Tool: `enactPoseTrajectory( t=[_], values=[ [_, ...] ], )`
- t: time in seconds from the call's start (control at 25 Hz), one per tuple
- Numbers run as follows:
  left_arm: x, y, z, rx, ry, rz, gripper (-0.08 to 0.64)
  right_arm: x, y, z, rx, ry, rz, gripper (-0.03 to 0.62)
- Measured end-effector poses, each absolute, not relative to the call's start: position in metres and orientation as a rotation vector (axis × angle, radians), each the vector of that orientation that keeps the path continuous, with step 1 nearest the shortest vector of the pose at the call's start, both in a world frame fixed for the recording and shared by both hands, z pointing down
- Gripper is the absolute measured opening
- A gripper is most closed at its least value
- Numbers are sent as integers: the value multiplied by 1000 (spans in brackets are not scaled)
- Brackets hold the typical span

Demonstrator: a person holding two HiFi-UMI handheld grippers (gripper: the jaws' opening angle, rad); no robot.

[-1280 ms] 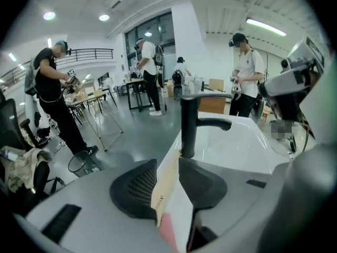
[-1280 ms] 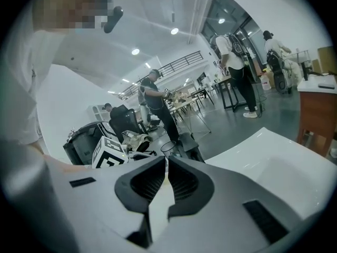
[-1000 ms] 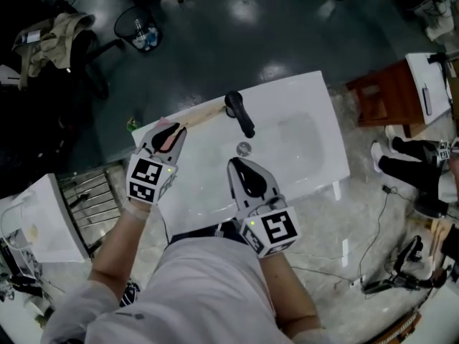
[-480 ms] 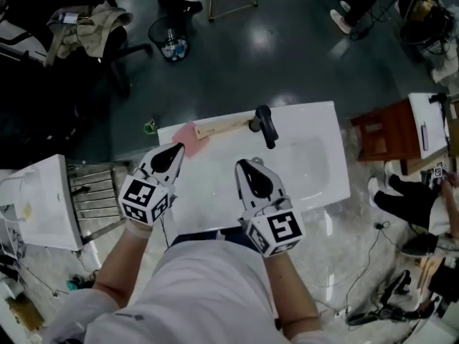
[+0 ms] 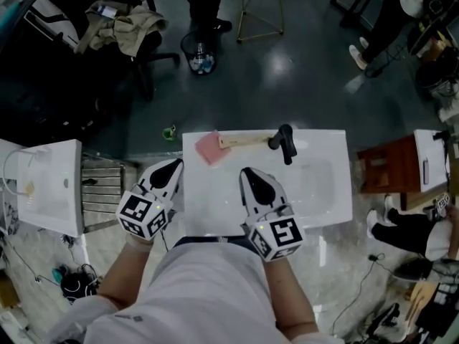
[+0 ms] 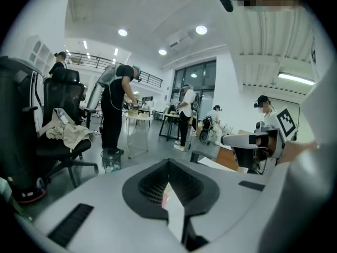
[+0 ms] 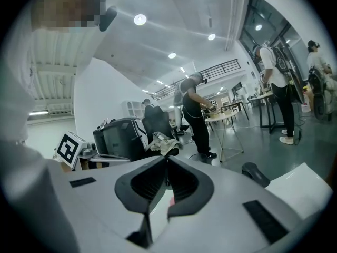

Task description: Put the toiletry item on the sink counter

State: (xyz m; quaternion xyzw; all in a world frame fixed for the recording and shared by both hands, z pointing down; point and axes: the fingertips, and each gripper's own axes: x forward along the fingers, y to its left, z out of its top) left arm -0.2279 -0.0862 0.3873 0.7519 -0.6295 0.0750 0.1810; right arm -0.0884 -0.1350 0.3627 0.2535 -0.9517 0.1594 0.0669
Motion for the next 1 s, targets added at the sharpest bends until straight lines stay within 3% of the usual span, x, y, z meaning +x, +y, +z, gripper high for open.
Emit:
enactPoseTrajectory(
  t=[1.0],
  values=[
    [-261,-14,363,2046,-1892,100,17,-129,-92,354,615,-2889,383,26]
  ],
)
